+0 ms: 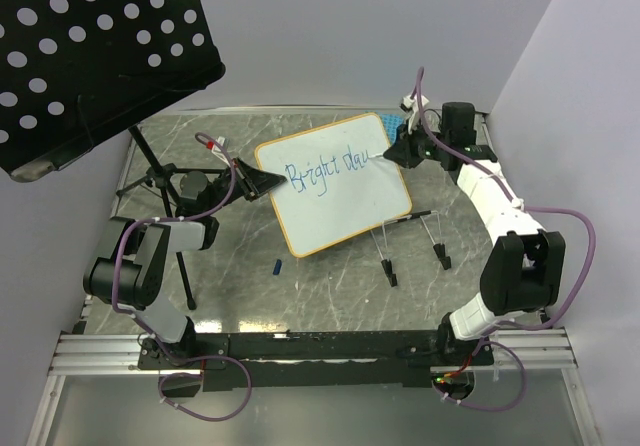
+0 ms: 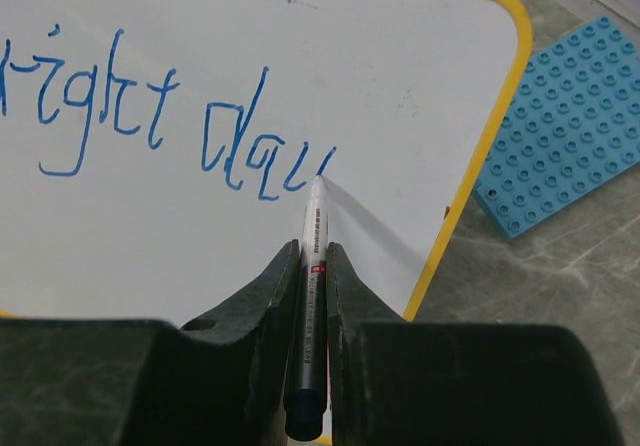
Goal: Write a sentence on the whiteboard
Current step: Write on the whiteboard with the whiteboard.
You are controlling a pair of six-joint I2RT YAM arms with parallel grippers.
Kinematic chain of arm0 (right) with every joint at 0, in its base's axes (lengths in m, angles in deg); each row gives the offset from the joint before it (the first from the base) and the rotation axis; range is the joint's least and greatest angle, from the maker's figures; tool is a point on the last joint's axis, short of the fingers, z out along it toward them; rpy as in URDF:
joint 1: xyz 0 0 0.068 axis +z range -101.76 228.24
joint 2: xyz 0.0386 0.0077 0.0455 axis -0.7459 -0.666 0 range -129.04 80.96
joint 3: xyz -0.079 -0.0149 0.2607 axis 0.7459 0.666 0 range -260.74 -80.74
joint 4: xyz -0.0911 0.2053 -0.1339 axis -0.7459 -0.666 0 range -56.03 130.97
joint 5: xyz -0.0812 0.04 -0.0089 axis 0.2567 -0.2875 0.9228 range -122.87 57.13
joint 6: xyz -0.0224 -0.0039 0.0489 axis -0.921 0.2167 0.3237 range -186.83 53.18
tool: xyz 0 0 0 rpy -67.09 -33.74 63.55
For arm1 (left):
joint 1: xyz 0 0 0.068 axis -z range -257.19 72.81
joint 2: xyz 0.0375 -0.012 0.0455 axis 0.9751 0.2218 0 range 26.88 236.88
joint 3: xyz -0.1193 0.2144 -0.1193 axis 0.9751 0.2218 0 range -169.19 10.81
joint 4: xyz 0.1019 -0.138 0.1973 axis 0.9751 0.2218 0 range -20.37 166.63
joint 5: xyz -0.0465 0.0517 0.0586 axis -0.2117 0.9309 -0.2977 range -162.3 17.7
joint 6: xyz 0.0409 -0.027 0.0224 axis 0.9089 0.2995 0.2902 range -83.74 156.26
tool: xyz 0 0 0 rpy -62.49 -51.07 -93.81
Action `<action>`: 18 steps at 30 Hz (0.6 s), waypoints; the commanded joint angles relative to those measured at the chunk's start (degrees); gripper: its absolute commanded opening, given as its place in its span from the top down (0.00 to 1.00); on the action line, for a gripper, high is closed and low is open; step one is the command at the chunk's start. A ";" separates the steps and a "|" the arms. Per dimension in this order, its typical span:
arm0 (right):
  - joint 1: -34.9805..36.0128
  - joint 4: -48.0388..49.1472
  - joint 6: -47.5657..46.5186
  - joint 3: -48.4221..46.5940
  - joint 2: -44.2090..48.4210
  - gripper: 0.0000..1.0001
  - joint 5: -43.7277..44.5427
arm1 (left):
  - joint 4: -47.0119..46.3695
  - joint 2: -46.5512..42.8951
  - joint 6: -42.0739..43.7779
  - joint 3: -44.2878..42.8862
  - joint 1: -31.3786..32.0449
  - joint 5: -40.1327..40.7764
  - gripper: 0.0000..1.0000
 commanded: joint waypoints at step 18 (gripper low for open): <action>2.16 -1.61 -0.91 6.30 6.73 1.00 -4.91 | -20.09 -1.21 -2.75 -2.92 -0.12 1.12 0.99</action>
